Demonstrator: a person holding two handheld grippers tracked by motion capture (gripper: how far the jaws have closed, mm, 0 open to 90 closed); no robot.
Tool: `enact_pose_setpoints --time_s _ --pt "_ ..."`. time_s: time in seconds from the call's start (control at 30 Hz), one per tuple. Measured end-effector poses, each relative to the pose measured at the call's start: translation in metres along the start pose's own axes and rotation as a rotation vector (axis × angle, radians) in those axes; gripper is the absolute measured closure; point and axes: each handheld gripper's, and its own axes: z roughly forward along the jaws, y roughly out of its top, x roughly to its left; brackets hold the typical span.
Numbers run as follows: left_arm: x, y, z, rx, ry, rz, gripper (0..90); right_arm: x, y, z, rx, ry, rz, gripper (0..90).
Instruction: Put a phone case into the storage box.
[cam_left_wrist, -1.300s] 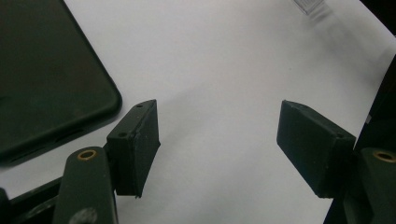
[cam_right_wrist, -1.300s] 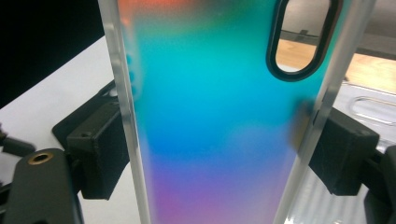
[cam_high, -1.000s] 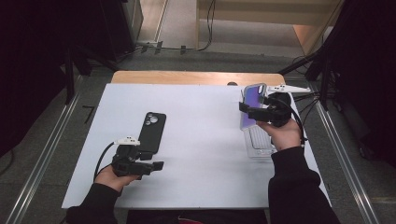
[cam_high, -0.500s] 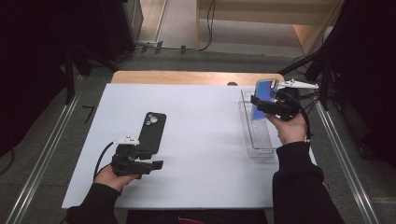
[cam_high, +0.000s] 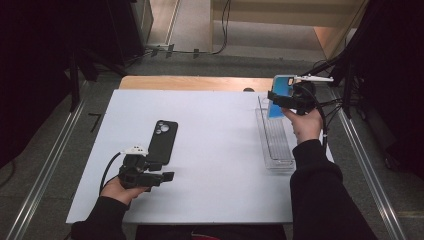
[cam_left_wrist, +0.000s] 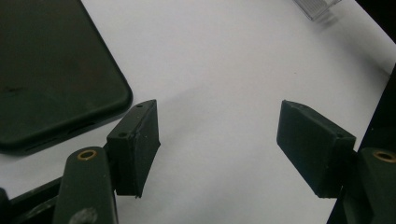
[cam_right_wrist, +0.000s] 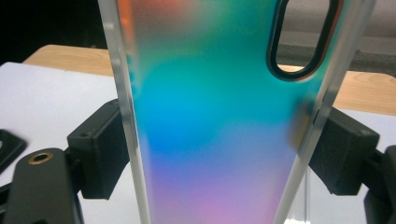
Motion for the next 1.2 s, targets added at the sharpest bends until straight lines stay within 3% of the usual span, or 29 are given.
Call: enact_pose_setpoints --time_s 0.33,0.5,0.63,0.83,1.0,1.2 --pt "0.000 0.000 0.000 -0.003 0.000 -0.003 29.7 -0.010 0.013 0.022 0.000 -0.029 0.005 14.9" --pt "0.000 0.000 0.000 0.000 -0.002 -0.004 29.7 -0.013 0.015 0.040 0.015 -0.067 0.010 14.9" --pt "0.000 0.000 0.000 -0.004 -0.005 -0.007 29.7 -0.015 0.012 0.061 0.047 -0.103 0.007 14.8" --pt "0.001 0.000 0.000 -0.006 -0.009 -0.006 29.7 -0.022 0.004 0.078 0.094 -0.122 0.029 14.7" --pt "0.000 0.000 0.000 -0.001 -0.007 -0.005 29.7 -0.024 -0.002 0.086 0.127 -0.118 0.048 14.6" --pt "0.001 0.000 0.001 0.001 -0.008 -0.005 29.7 -0.023 -0.003 0.092 0.131 -0.125 0.032 14.4"
